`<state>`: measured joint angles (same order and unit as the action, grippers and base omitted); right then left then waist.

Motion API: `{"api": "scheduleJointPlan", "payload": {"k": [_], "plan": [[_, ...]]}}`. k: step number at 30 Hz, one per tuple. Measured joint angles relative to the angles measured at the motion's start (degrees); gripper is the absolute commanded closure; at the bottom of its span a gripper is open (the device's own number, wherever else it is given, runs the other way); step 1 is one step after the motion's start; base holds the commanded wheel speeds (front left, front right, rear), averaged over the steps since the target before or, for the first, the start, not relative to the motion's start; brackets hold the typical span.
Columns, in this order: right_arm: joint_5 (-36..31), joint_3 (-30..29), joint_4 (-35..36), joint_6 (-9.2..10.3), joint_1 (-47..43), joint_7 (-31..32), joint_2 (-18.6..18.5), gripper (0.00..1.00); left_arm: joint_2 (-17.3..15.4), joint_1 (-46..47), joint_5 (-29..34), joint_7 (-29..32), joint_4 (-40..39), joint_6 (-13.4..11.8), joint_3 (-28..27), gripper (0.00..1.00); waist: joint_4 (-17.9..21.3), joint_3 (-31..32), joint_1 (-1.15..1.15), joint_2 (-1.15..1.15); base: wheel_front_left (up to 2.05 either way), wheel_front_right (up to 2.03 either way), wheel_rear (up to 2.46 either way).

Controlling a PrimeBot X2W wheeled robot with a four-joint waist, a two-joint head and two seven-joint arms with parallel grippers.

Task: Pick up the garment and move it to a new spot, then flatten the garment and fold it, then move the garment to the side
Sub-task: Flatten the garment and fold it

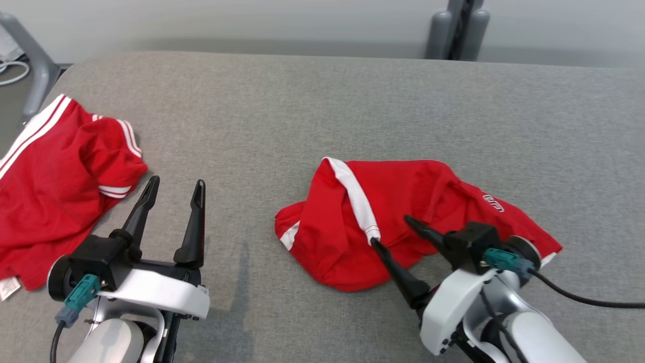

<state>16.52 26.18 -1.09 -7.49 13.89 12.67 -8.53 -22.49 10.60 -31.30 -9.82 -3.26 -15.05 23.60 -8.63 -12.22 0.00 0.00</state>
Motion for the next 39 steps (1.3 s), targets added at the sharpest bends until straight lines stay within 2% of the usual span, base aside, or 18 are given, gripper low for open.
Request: {"api": "scheduleJointPlan", "payload": {"k": [4, 12, 13, 14, 15, 21, 29, 32, 35, 39], "plan": [[1.4, 3.6, -4.8, 0.00, 3.0, -0.2, -0.5, 0.00, 0.8, 0.9, -0.1, -0.5, 1.1, 0.9, 0.6, 0.00, -1.8, -1.1, 0.00, 0.00, 0.00, 0.00, 0.00], [1.8, 4.9, -13.5, 0.00, 7.5, -2.5, -0.1, 0.00, 1.8, 1.7, -0.5, -1.4, 2.9, 1.5, 1.5, 0.00, -3.2, -2.8, 0.00, 0.00, 0.00, 0.00, 0.00], [2.3, 5.0, -14.6, 0.00, 8.2, -3.0, 0.1, 0.29, 1.9, 1.8, -0.5, -1.4, 3.2, 1.6, 1.6, 0.00, -3.2, -3.0, 0.00, 0.00, 0.00, 0.00, 0.00], [2.3, 4.9, -15.6, 0.00, 8.7, -3.4, 0.2, 0.74, 2.1, 1.9, -0.5, -1.4, 3.3, 1.6, 1.6, 0.00, -3.1, -3.2, 0.00, 0.00, 0.00, 0.00, 0.00], [2.2, 4.7, -16.4, -0.01, 9.2, -4.2, 0.2, 1.00, 2.2, 2.1, -0.5, -1.5, 3.5, 1.7, 1.7, 0.00, -3.0, -3.4, 0.00, 0.00, 0.00, 0.00, 0.00], [2.0, 2.7, -15.0, 0.00, 10.7, -8.6, -1.2, 1.00, 2.4, 3.2, -0.5, -2.0, 4.4, 2.0, 1.7, 0.00, -1.6, -4.3, 0.00, 0.00, 0.00, 0.00, 0.00], [-2.5, -5.9, -0.1, 0.00, 10.8, -10.1, -9.4, 1.00, 1.8, 3.8, -0.5, -2.3, 4.9, 2.1, 1.3, 0.00, 2.2, -4.3, 0.00, 0.00, 0.00, 0.00, 0.00], [-3.1, -9.3, 4.8, -0.01, 9.9, -9.4, -11.1, 1.00, 1.6, 3.8, -0.5, -2.3, 4.7, 2.0, 1.4, 0.00, 3.5, -4.3, 0.00, 0.00, 0.00, 0.00, 0.00], [-3.4, -13.3, 7.7, -0.01, 6.7, -7.6, -11.7, 1.00, 1.5, 3.9, -0.5, -2.3, 4.5, 2.0, 1.3, 0.00, 4.5, -4.5, 0.00, 0.00, 0.00, 0.00, 0.00], [-3.0, -17.6, 7.6, -0.01, 1.0, -6.1, -11.2, 1.00, 1.5, 4.0, -0.5, -2.1, 4.4, 1.9, 1.6, 0.00, 5.1, -5.2, 0.00, 0.00, 0.00, 0.00, 0.00]]}}
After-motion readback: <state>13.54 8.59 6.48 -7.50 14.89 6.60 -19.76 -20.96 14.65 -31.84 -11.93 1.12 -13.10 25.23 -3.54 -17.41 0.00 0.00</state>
